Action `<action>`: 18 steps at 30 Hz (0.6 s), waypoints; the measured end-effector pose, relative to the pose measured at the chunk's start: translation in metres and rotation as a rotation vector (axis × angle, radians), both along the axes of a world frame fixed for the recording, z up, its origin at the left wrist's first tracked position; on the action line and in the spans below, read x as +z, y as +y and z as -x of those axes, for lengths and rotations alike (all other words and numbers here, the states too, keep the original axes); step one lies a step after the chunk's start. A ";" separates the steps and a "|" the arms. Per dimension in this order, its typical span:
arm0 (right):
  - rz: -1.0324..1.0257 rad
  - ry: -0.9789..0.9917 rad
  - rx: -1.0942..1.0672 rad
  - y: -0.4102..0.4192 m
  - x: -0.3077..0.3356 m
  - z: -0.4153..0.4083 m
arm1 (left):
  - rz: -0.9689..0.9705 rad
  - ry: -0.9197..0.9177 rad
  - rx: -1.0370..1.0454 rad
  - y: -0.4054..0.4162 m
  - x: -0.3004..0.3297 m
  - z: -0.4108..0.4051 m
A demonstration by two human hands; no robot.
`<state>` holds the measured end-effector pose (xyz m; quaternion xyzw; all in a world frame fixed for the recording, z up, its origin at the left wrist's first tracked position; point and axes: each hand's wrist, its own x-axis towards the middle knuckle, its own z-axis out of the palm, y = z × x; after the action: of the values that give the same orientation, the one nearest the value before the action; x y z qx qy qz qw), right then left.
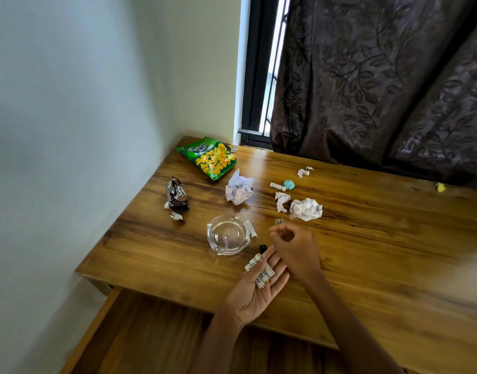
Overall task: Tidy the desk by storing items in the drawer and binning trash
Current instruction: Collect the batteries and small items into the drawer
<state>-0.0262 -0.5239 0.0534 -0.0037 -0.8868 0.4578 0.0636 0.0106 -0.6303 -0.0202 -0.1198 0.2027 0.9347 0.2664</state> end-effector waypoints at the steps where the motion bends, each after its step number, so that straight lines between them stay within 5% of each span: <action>1: -0.044 0.017 0.007 -0.004 -0.001 0.013 | 0.009 0.003 0.005 0.000 0.001 -0.002; 11: -0.508 -0.080 0.302 -0.038 -0.048 0.094 | 0.142 0.018 0.028 -0.019 0.007 -0.011; 15: -0.423 -0.121 0.241 -0.030 -0.034 0.090 | 0.135 0.011 0.021 -0.022 0.010 -0.010; 18: -0.174 -0.166 0.164 -0.020 -0.003 0.063 | 0.144 0.014 0.026 -0.022 0.009 -0.008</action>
<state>-0.0892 -0.5439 0.0505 0.0364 -0.9226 0.3810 -0.0475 0.0187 -0.6521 -0.0108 -0.1349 0.2698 0.9217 0.2438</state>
